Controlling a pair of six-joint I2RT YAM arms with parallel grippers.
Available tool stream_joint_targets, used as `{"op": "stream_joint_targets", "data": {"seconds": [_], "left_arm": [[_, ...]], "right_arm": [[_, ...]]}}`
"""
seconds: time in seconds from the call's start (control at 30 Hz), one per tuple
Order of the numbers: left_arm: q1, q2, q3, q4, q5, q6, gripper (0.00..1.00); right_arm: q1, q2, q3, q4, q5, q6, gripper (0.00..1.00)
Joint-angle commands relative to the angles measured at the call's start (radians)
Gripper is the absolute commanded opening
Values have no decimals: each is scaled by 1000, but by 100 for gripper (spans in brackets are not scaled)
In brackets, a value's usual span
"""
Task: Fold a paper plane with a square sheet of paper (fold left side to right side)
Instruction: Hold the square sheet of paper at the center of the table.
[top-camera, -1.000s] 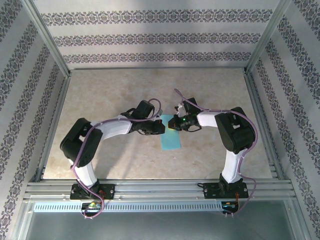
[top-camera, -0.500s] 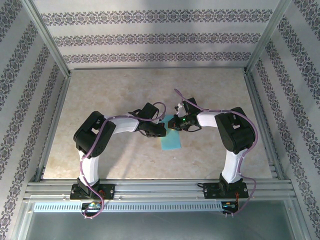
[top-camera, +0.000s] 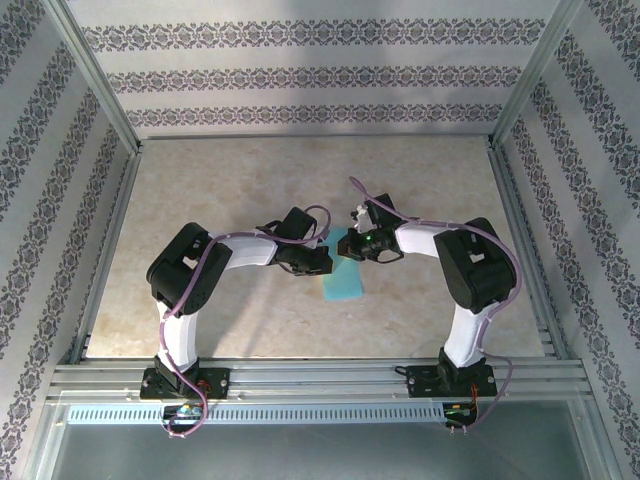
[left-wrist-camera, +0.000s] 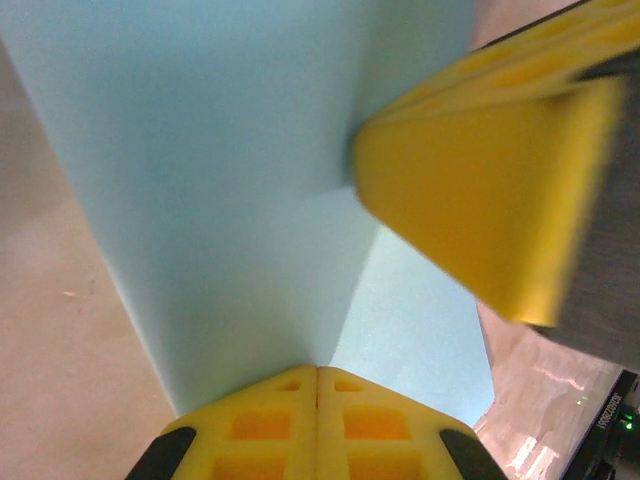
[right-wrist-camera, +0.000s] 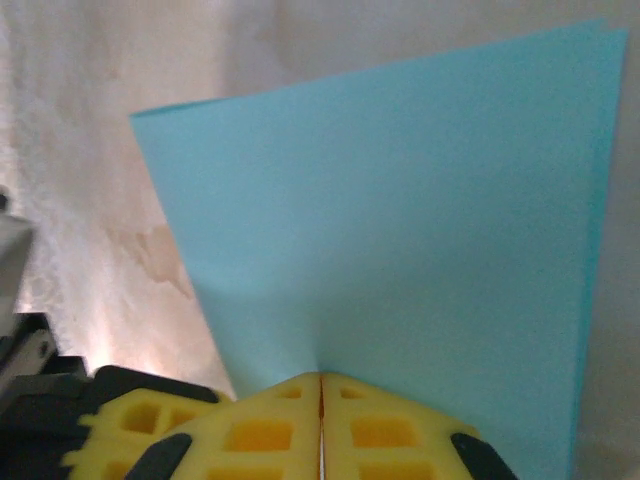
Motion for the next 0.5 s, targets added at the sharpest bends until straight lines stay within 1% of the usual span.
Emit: {"op": "stream_joint_targets", "data": {"seconds": [0.0,0.07,0.1,0.2,0.23,0.37,0.47], "left_arm": [[-24,26,-37,-35,-31,-24,0],[-30,27,-37,-32,-33,-28,0],[-32,27,-37,-34,-34,-28,0],[-34,28,-35,-31,-37,-29,0],[-35,27,-34,-33,-39,-29,0],[-36,26,-30,-36,-44,-27,0],[-39,27,-28,-31,-46,-29,0]], "right_arm": [[2,-95,-11,-30,31,-1,12],[-2,-135,-27,-49,33,-7,13],[-4,-154,-39,-58,31,-7,12],[-1,-214,-95,-68,26,12,2],[3,-234,-118,-63,20,26,0],[34,-276,-201,-28,2,73,0],[60,-268,-234,-2,5,100,0]]}}
